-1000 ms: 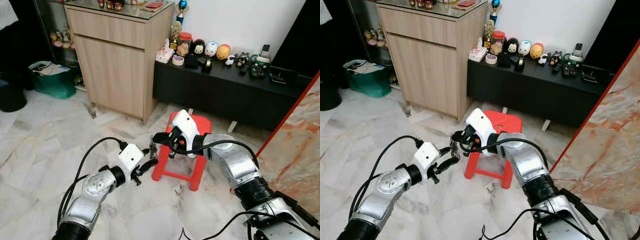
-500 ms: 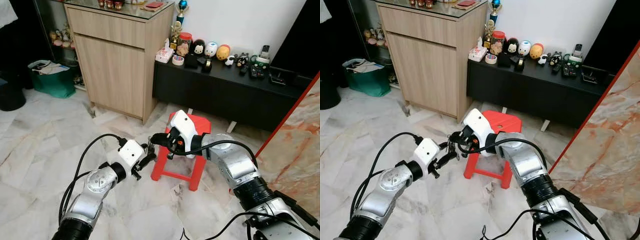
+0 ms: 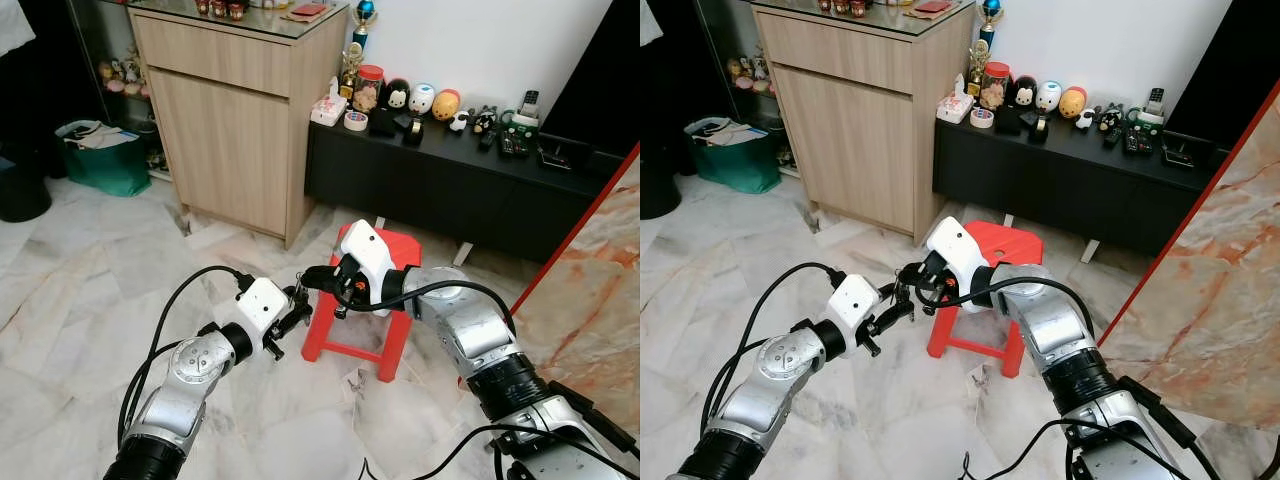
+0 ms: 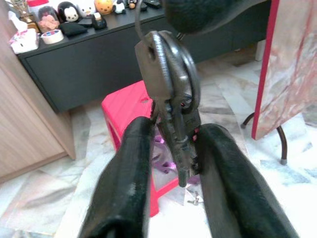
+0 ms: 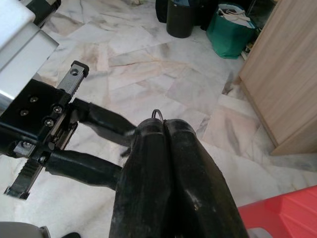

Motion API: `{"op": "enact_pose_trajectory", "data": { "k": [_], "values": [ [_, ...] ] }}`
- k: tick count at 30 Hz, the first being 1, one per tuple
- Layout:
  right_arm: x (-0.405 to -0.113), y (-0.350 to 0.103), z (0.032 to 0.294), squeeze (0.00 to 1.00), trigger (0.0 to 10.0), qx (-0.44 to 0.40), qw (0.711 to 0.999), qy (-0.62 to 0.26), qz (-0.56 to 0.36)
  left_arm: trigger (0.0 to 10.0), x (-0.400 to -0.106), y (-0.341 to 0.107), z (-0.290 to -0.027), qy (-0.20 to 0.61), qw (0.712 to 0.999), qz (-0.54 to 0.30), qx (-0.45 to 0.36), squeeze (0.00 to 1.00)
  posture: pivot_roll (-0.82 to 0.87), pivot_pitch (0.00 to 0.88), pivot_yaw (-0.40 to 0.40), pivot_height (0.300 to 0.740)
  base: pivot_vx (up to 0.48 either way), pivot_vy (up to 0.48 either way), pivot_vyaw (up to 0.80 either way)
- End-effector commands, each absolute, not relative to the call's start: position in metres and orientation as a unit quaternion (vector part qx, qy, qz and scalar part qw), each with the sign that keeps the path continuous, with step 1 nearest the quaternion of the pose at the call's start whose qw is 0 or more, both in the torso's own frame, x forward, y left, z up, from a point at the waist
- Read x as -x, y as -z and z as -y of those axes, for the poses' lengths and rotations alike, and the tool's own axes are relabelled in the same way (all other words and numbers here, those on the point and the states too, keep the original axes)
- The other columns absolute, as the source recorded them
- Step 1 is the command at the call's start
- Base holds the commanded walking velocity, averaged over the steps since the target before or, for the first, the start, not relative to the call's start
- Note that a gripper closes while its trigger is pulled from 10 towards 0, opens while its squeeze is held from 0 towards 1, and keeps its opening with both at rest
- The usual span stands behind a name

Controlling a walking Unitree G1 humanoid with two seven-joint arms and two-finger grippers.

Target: Hang keys on a hook

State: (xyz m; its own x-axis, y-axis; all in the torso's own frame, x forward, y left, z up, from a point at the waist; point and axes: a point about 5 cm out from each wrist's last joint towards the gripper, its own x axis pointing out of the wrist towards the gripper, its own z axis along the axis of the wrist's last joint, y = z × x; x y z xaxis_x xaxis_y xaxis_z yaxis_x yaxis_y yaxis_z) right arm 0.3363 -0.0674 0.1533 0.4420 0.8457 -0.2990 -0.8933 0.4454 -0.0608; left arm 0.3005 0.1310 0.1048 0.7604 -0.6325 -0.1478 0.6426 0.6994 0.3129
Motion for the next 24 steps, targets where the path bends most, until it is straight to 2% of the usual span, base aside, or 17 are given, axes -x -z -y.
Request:
{"op": "enact_pose_trajectory", "data": {
  "k": [1, 14, 24],
  "values": [
    [-0.337, -0.154, 0.071, 0.00, 10.0, 0.114, 0.843, -0.513, -0.112, 0.0, -0.299, -0.106, -0.129, 0.352, 0.921, -0.010, -0.167, 0.00, 0.10, 0.000, -0.145, 0.729, 0.000, 0.000, 0.00],
    [-0.337, -0.151, 0.073, 0.00, 10.0, 0.120, 0.844, -0.510, -0.117, 0.0, -0.298, -0.106, -0.129, 0.358, 0.919, -0.011, -0.165, 0.00, 0.10, 0.000, -0.145, 0.729, 0.000, 0.000, 0.00],
    [-0.335, -0.130, 0.092, 0.00, 10.0, 0.138, 0.848, -0.487, -0.156, 0.0, -0.294, -0.103, -0.132, 0.364, 0.916, -0.022, -0.166, 0.00, 0.10, 0.000, -0.144, 0.729, 0.000, 0.000, 0.00]
  ]
}}
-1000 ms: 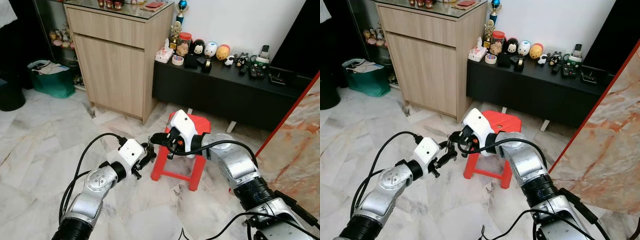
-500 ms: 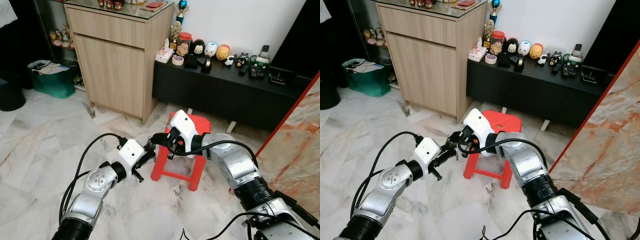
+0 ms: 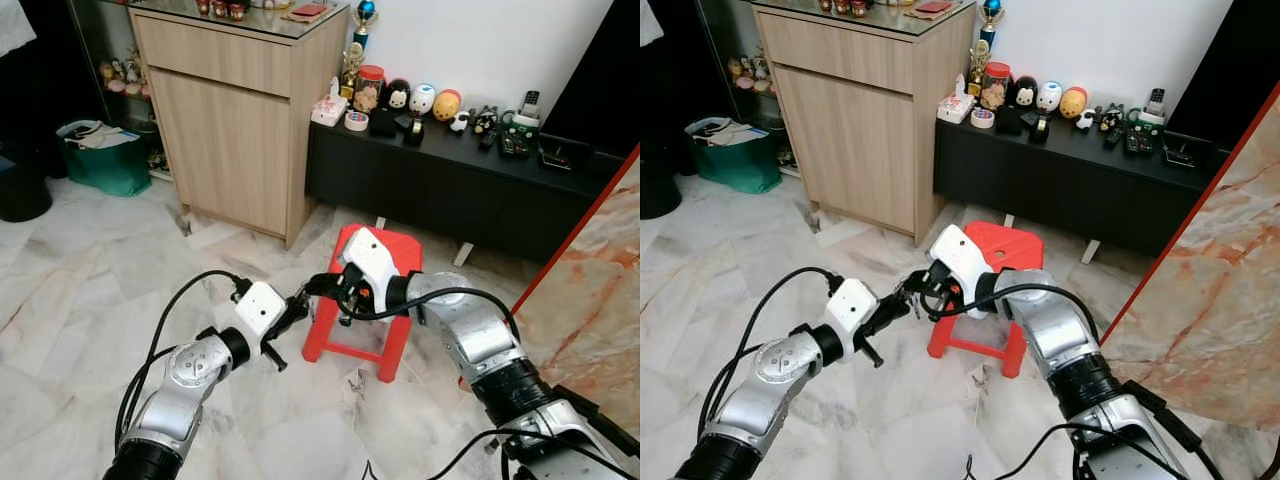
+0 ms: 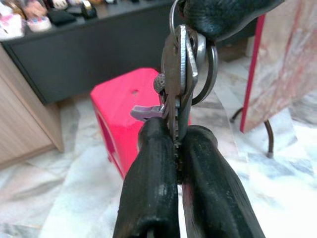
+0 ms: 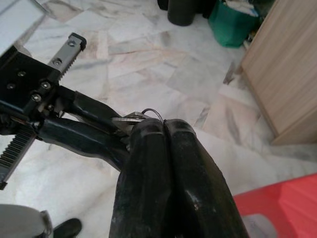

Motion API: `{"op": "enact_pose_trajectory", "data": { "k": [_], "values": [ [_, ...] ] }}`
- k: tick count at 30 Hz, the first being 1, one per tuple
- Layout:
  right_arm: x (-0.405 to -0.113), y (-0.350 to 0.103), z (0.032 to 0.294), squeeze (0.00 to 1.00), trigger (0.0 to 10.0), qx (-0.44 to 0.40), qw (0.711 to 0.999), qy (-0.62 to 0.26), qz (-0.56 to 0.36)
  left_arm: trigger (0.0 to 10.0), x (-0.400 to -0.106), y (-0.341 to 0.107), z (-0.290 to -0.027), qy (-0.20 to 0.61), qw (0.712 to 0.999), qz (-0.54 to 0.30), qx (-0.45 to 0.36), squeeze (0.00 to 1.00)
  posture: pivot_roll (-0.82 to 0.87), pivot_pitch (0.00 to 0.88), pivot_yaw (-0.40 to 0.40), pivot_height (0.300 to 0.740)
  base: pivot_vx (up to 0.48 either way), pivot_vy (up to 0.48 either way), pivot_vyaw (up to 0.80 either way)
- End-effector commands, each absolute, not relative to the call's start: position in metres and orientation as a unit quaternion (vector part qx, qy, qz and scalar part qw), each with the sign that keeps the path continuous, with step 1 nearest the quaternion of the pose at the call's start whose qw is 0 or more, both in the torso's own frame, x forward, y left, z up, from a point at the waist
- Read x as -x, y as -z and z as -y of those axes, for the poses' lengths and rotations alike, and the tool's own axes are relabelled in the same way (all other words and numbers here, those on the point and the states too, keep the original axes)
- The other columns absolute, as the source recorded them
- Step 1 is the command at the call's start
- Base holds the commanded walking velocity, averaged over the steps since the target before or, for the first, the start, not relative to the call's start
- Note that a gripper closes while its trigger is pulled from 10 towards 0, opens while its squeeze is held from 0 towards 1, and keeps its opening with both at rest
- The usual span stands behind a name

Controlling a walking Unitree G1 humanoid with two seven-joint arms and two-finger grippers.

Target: Hang keys on a hook

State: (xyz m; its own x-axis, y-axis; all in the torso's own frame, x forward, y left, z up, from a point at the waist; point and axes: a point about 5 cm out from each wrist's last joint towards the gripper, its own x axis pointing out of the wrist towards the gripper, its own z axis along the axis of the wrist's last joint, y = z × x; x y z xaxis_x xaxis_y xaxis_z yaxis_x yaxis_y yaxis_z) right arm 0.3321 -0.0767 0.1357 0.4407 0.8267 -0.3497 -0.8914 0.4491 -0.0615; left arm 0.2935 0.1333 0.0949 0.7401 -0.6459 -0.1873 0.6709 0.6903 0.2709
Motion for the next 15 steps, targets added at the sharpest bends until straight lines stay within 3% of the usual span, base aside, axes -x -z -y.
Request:
{"op": "enact_pose_trajectory", "data": {
  "k": [1, 10, 11, 12, 13, 15],
  "values": [
    [-0.3343, -0.1264, 0.0937, 0.00, 10.0, 0.140, 0.849, -0.483, -0.163, 0.0, -0.2935, -0.1027, -0.1320, 0.365, 0.916, -0.024, -0.166, 0.00, 0.10, 0.000, -0.142, 0.729, 0.000, 0.000, 0.00],
    [-0.3384, -0.1201, 0.0973, 0.00, 10.0, 0.131, 0.864, -0.456, -0.170, 0.0, -0.2918, -0.1005, -0.1327, 0.369, 0.914, -0.032, -0.163, 0.00, 0.10, 0.000, -0.138, 0.729, 0.000, 0.000, 0.00],
    [-0.3386, -0.1200, 0.0972, 0.30, 10.0, 0.128, 0.864, -0.455, -0.171, 0.0, -0.2917, -0.1004, -0.1326, 0.369, 0.914, -0.033, -0.163, 0.00, 0.10, 0.000, -0.138, 0.729, 0.000, 0.000, 0.00],
    [-0.3387, -0.1199, 0.0971, 0.30, 10.0, 0.126, 0.864, -0.456, -0.172, 0.0, -0.2916, -0.1003, -0.1326, 0.369, 0.914, -0.034, -0.162, 0.00, 0.10, 0.000, -0.138, 0.729, 0.000, 0.000, 0.00],
    [-0.3389, -0.1199, 0.0970, 1.00, 10.0, 0.124, 0.865, -0.454, -0.173, 0.0, -0.2914, -0.1001, -0.1326, 0.369, 0.914, -0.034, -0.162, 0.00, 0.11, 0.000, -0.137, 0.729, 0.000, 0.000, 0.00],
    [-0.3398, -0.1202, 0.0972, 1.00, 10.0, 0.124, 0.866, -0.452, -0.171, 0.0, -0.2911, -0.0997, -0.1323, 0.370, 0.914, -0.035, -0.161, 0.00, 0.11, 0.000, -0.137, 0.729, 0.000, 0.000, 0.00]
  ]
}}
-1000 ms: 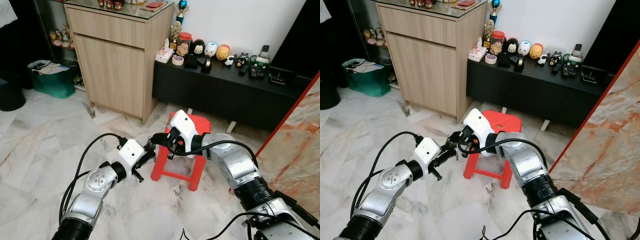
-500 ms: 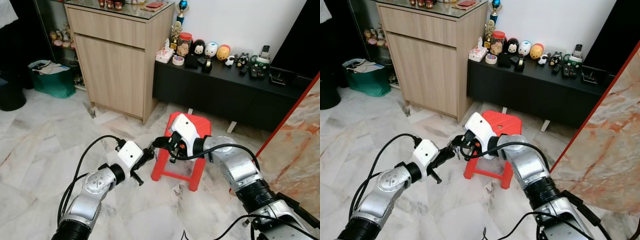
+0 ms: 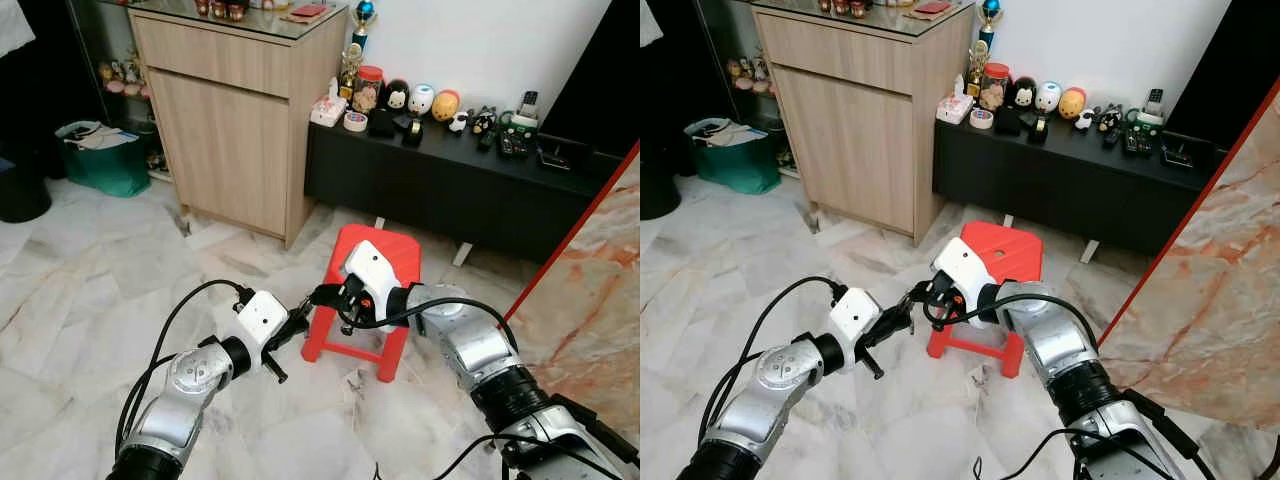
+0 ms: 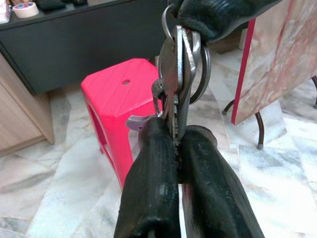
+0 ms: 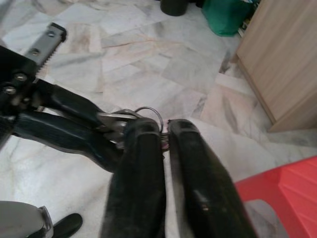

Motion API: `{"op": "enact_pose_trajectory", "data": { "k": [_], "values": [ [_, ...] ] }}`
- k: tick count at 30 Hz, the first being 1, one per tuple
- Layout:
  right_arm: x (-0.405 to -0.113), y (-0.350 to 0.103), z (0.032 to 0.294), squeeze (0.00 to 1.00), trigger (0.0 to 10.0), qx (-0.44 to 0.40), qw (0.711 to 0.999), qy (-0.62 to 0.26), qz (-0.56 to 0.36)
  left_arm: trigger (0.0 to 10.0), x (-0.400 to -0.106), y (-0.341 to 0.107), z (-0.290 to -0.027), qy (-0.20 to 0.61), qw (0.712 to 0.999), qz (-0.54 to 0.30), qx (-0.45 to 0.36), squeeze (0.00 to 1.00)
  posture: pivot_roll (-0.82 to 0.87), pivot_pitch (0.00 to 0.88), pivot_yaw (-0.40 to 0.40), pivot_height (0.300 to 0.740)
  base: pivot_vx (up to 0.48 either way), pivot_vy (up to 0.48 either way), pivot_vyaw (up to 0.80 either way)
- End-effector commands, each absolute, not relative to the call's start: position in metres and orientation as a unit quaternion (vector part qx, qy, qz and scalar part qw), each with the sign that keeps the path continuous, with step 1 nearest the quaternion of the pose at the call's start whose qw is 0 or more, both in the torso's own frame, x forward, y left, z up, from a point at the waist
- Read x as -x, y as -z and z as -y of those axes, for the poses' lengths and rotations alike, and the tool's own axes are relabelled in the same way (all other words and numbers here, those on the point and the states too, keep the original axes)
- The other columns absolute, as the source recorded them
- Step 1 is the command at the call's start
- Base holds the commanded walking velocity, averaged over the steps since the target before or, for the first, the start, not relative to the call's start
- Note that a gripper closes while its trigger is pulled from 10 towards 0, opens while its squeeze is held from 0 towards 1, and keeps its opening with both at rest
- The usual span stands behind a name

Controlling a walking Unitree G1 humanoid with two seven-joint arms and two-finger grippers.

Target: Hang keys on a hook

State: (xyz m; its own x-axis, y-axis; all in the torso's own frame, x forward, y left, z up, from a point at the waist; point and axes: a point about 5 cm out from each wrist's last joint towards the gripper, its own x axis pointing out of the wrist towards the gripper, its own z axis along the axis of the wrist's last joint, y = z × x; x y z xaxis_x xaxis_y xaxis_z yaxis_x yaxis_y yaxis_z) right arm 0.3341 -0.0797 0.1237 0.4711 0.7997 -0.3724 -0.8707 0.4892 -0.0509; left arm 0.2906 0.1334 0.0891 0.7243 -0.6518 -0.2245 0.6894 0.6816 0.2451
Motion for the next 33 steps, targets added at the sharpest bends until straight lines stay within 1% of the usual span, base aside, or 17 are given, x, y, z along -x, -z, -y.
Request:
{"op": "enact_pose_trajectory", "data": {
  "k": [1, 14, 18, 19, 20, 22, 24, 25, 26, 27, 28, 30, 31, 32, 33],
  "values": [
    [-0.341, -0.121, 0.098, 1.00, 10.0, 0.120, 0.870, -0.448, -0.169, 0.0, -0.291, -0.099, -0.132, 0.371, 0.914, -0.037, -0.161, 0.00, 0.11, 0.000, -0.137, 0.729, 0.000, 0.000, 0.00],
    [-0.349, -0.133, 0.096, 1.00, 10.0, 0.099, 0.885, -0.432, -0.145, 0.0, -0.289, -0.095, -0.130, 0.378, 0.910, -0.048, -0.160, 0.00, 0.10, 0.000, -0.137, 0.729, 0.000, 0.000, 0.00],
    [-0.355, -0.137, 0.095, 1.00, 10.0, 0.110, 0.893, -0.414, -0.138, 0.0, -0.288, -0.094, -0.131, 0.377, 0.910, -0.050, -0.166, 0.00, 0.10, 0.000, -0.137, 0.729, 0.000, 0.000, 0.00],
    [-0.356, -0.138, 0.094, 0.42, 10.0, 0.110, 0.894, -0.412, -0.136, 0.0, -0.288, -0.094, -0.131, 0.377, 0.910, -0.051, -0.166, 0.00, 0.10, 0.000, -0.137, 0.729, 0.000, 0.000, 0.00],
    [-0.356, -0.138, 0.094, 0.00, 10.0, 0.109, 0.895, -0.411, -0.136, 0.0, -0.288, -0.094, -0.131, 0.377, 0.910, -0.051, -0.166, 0.00, 0.10, 0.000, -0.137, 0.729, 0.000, 0.000, 0.00],
    [-0.358, -0.139, 0.094, 0.00, 10.0, 0.106, 0.898, -0.406, -0.135, 0.0, -0.288, -0.094, -0.131, 0.376, 0.910, -0.051, -0.166, 0.00, 0.10, 0.000, -0.137, 0.729, 0.000, 0.000, 0.00],
    [-0.359, -0.135, 0.098, 0.00, 10.0, 0.110, 0.904, -0.389, -0.141, 0.0, -0.288, -0.094, -0.132, 0.374, 0.911, -0.052, -0.166, 0.00, 0.10, 0.000, -0.140, 0.729, 0.000, 0.000, 0.00],
    [-0.361, -0.127, 0.105, 0.00, 10.0, 0.114, 0.913, -0.361, -0.151, 0.0, -0.289, -0.093, -0.134, 0.365, 0.914, -0.051, -0.167, 0.00, 0.10, 0.000, -0.142, 0.729, 0.000, 0.000, 0.00],
    [-0.361, -0.127, 0.105, 0.00, 10.0, 0.114, 0.913, -0.361, -0.151, 0.0, -0.289, -0.093, -0.134, 0.365, 0.914, -0.051, -0.167, 0.00, 0.10, 0.000, -0.142, 0.729, 0.000, 0.000, 0.00],
    [-0.362, -0.114, 0.115, 0.00, 10.0, 0.096, 0.928, -0.317, -0.173, 0.0, -0.291, -0.091, -0.137, 0.344, 0.923, -0.049, -0.164, 0.00, 0.10, 0.000, -0.143, 0.729, 0.000, 0.000, 0.00],
    [-0.361, -0.105, 0.122, 0.00, 10.0, 0.084, 0.935, -0.289, -0.187, 0.0, -0.293, -0.090, -0.139, 0.327, 0.930, -0.048, -0.161, 0.00, 0.10, 0.000, -0.141, 0.729, 0.000, 0.000, 0.00],
    [-0.357, -0.089, 0.131, 0.00, 10.0, 0.074, 0.942, -0.250, -0.211, 0.0, -0.295, -0.087, -0.142, 0.305, 0.938, -0.049, -0.161, 0.00, 0.10, 0.000, -0.141, 0.729, 0.000, 0.000, 0.00],
    [-0.357, -0.089, 0.131, 0.00, 10.0, 0.074, 0.942, -0.250, -0.211, 0.0, -0.295, -0.087, -0.142, 0.305, 0.938, -0.049, -0.161, 0.00, 0.10, 0.000, -0.141, 0.729, 0.000, 0.000, 0.00],
    [-0.342, -0.057, 0.146, 0.00, 10.0, 0.064, 0.942, -0.201, -0.262, 8.7, -0.297, -0.083, -0.146, 0.280, 0.945, -0.052, -0.160, 0.00, 0.09, 0.000, -0.139, 0.729, 0.000, 0.000, 0.00],
    [-0.332, -0.040, 0.153, 0.00, 10.0, 0.059, 0.940, -0.176, -0.288, 10.0, -0.297, -0.081, -0.147, 0.272, 0.948, -0.054, -0.159, 0.00, 0.10, 0.000, -0.139, 0.729, 0.000, 0.000, 0.00]
  ]
}}
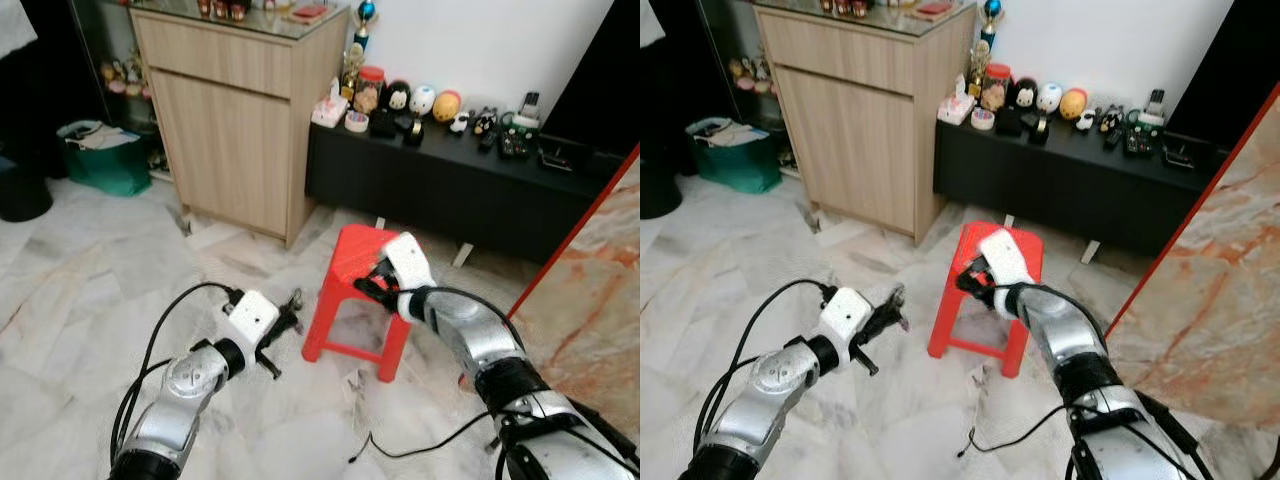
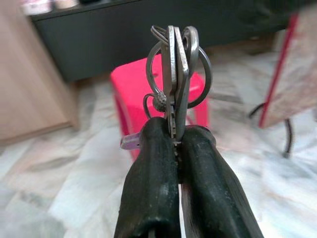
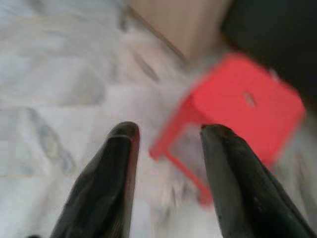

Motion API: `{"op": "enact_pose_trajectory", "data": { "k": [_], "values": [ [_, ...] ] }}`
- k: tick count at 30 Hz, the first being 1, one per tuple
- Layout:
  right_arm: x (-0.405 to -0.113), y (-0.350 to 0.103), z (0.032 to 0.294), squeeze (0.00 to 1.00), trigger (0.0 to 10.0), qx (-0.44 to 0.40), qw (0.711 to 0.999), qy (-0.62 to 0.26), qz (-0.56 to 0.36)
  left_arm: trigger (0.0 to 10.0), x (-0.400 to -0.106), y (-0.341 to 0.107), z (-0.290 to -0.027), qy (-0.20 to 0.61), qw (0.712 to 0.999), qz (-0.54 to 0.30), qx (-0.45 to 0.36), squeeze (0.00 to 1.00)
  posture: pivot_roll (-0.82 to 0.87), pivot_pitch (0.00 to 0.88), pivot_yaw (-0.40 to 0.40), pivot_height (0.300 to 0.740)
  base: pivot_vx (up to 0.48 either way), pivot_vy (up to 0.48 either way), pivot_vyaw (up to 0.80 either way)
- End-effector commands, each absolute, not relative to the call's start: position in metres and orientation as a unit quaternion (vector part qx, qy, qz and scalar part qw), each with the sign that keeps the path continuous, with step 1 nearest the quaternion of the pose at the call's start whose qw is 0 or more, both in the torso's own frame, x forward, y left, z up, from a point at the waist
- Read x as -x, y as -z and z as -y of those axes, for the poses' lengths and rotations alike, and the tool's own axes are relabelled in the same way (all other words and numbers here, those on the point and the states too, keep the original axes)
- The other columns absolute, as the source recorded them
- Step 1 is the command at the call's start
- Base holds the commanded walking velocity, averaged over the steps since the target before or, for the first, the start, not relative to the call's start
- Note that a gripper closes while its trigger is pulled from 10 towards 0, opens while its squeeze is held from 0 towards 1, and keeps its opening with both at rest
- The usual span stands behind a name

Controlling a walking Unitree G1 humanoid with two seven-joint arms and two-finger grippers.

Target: Hang keys on a hook

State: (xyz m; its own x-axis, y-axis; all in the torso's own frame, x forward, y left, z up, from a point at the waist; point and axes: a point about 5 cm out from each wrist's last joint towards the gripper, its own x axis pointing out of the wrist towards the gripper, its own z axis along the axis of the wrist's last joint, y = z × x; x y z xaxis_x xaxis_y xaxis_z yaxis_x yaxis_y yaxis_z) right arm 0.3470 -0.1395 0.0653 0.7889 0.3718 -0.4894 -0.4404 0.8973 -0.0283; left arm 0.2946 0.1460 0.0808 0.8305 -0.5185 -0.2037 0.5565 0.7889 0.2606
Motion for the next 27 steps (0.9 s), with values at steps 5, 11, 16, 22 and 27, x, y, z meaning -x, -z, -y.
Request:
{"op": "enact_pose_trajectory", "data": {
  "k": [5, 11, 16, 22, 27],
  "values": [
    [-0.281, 0.019, 0.179, 0.00, 10.0, 0.040, 0.915, -0.085, -0.392, 10.0, -0.296, -0.077, -0.152, 0.238, 0.958, -0.061, -0.147, 0.00, 0.10, 0.000, -0.131, 0.729, 0.000, 0.000, 0.00],
    [-0.232, 0.058, 0.189, 0.00, 10.0, 0.030, 0.884, -0.034, -0.465, 10.0, -0.296, -0.076, -0.149, 0.222, 0.966, -0.044, -0.121, 0.00, 0.09, 0.000, -0.129, 0.729, 0.000, 0.000, 0.00],
    [-0.220, 0.065, 0.189, 0.00, 10.0, 0.000, 0.882, -0.014, -0.471, 10.0, -0.296, -0.075, -0.147, 0.217, 0.967, -0.042, -0.127, 0.00, 0.09, 0.000, -0.134, 0.729, 0.000, 0.000, 0.00],
    [-0.193, 0.080, 0.195, 0.00, 10.0, -0.028, 0.859, 0.046, -0.509, 10.0, -0.292, -0.045, -0.164, 0.145, 0.981, -0.096, -0.091, 0.00, 0.08, 0.000, -0.119, 0.729, 0.000, 0.000, 0.00],
    [-0.195, 0.078, 0.201, 0.00, 10.0, -0.088, 0.866, 0.089, -0.485, 10.0, -0.278, -0.014, -0.188, 0.079, 0.979, -0.169, -0.081, 0.00, 0.08, 0.000, -0.107, 0.729, 0.000, 0.000, 0.00]
  ]
}}
